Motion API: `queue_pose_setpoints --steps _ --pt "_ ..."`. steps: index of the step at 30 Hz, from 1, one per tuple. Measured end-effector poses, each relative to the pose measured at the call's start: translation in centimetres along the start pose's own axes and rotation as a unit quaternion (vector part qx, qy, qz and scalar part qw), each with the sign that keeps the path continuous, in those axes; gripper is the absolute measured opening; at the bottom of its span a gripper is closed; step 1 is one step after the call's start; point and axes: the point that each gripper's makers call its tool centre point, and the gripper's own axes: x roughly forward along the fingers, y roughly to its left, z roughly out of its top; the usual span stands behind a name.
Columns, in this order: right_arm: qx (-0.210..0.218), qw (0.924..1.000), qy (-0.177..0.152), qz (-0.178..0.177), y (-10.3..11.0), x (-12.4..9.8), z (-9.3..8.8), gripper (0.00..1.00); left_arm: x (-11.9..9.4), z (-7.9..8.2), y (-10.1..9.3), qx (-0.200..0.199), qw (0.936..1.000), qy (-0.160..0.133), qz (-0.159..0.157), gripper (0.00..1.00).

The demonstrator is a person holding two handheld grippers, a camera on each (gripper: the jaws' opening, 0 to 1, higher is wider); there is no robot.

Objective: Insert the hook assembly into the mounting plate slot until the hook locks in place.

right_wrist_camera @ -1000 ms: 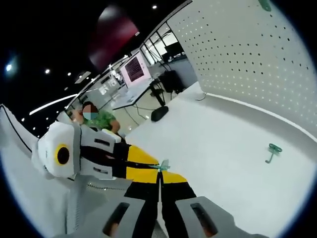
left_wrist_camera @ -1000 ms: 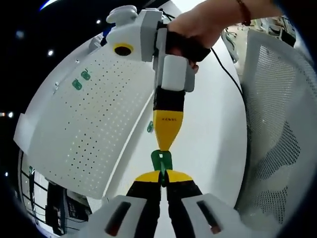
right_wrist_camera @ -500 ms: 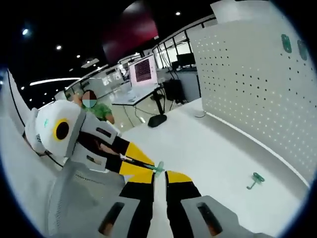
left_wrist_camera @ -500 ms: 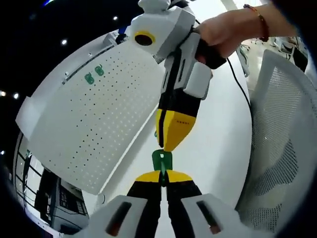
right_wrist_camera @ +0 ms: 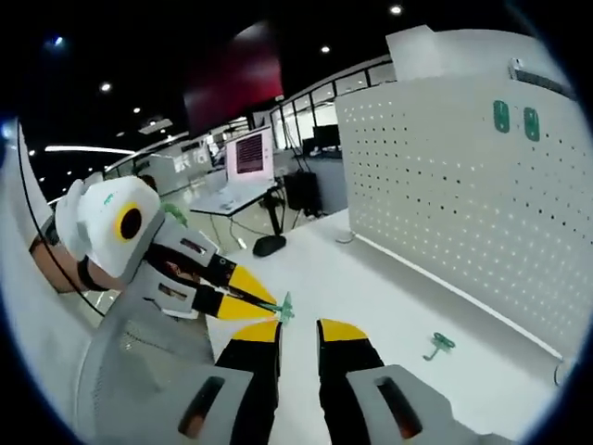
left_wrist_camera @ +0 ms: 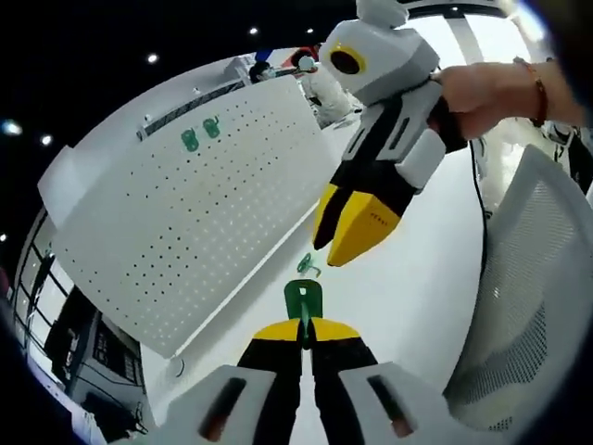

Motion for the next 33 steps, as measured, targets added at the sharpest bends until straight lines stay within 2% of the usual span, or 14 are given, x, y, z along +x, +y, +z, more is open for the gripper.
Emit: queue_pose_setpoints --steps 4,9,11,14,17,20,28,31,33 --pt "-0.006 0.9999 -0.009 -0.009 -0.1 -0.7 0.0 0.16 0.2 0.8 0.0 -0.036 0.9993 -0.010 -0.004 0.02" --pt "-0.003 0.9997 -0.018 -0.019 -0.3 -1.5 -0.1 0.18 0.5 1.8 0.5 -0.056 0.9982 -0.019 0.003 0.02" --pt "-0.001 0.9996 -0.022 -0.019 -0.3 -1.8 -0.1 0.18 0.7 2.5 0.6 -0.086 0.9958 -0.030 0.003 0.02" --pt "0.002 0.9997 -0.019 -0.017 -0.2 -2.2 -0.5 0.15 0.8 3.0 1.2 -0.099 0.9945 -0.034 0.009 0.02" --pt "0.004 0.9995 -0.025 -0.020 -0.2 -2.5 -0.6 0.15 1.0 3.6 1.8 -0.138 0.9895 -0.040 0.015 0.02" --pt "0.016 0.9994 -0.030 -0.011 0.0 -2.8 -0.7 0.13 1.1 3.8 2.4 -0.152 0.9871 -0.044 0.024 0.02" --pt "-0.002 0.9981 -0.053 -0.031 -0.5 -3.6 0.1 0.22 1.7 3.9 4.1 -0.180 0.9828 -0.028 0.032 0.02" --pt "-0.004 0.9980 -0.052 -0.036 -0.6 -3.6 0.1 0.25 1.9 4.1 4.8 -0.207 0.9774 -0.031 0.033 0.02" --pt "-0.007 0.9974 -0.060 -0.039 -0.4 -3.8 0.2 0.28 2.0 4.3 5.5 -0.212 0.9759 -0.031 0.041 0.02"
